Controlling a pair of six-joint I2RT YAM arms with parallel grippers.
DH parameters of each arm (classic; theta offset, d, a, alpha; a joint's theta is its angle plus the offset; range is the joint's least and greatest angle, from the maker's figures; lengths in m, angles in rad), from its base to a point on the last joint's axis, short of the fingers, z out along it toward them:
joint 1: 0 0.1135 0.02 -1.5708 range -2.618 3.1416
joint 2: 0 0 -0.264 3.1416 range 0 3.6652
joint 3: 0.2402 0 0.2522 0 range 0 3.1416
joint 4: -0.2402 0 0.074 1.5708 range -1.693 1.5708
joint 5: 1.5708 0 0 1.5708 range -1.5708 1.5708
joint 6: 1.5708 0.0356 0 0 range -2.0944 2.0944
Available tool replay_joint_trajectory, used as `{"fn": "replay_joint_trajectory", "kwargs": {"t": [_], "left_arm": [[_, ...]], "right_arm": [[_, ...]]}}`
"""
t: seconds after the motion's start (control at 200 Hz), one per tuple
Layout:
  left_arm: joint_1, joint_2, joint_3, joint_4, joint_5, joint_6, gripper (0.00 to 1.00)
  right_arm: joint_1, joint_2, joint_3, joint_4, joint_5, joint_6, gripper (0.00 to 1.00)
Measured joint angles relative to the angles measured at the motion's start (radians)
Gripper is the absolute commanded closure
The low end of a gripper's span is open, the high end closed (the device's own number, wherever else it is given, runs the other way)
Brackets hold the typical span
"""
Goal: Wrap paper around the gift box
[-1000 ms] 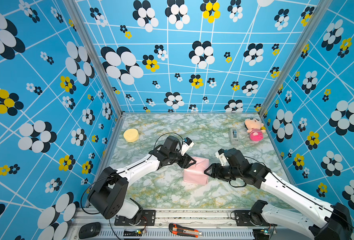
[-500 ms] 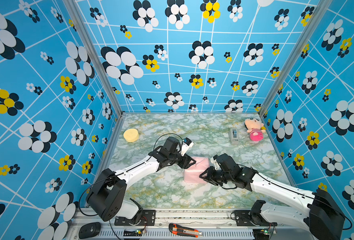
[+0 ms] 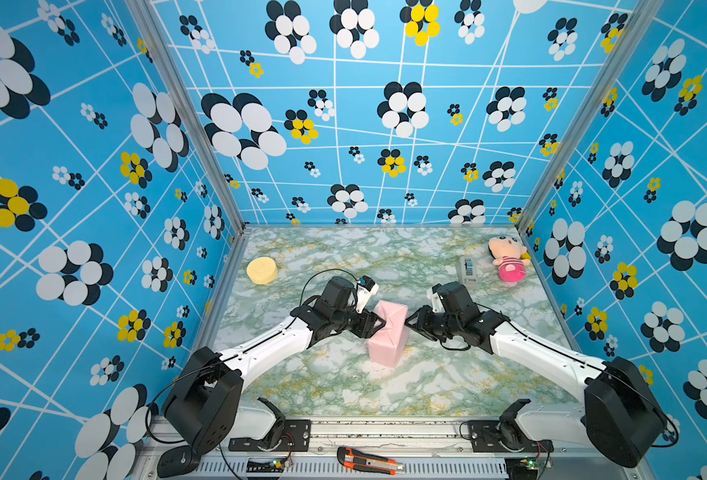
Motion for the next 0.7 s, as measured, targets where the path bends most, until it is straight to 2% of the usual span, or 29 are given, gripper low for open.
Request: {"fn": "replay_joint_trajectory", "kwargs": {"t": [0.055,0.145,0.2,0.275,0.445,0.7], "left_arm": [[0.000,-0.011,-0.013,0.013,-0.015,-0.019,0.41],[0.000,-0.023,-0.025,0.024,-0.043,-0.045,0.41],[0.000,-0.026,-0.027,0.027,-0.058,-0.060,0.41],[-0.002,-0.027,-0.027,0.034,-0.076,-0.076,0.41],[-0.002,-0.027,-0.027,0.043,-0.105,-0.103,0.41],[-0.010,-0.020,-0.040,0.085,-0.122,-0.138,0.41]], "right_arm": [[-0.012,0.031,0.021,0.013,-0.019,-0.021,0.62],[-0.039,0.061,0.068,0.003,-0.046,-0.060,0.49],[-0.054,0.052,0.095,-0.021,-0.047,-0.083,0.39],[-0.060,0.005,0.117,-0.051,-0.049,-0.121,0.33],[-0.010,-0.100,0.139,-0.114,-0.057,-0.138,0.31],[0.045,0.008,0.187,-0.180,-0.056,-0.145,0.33]]}}
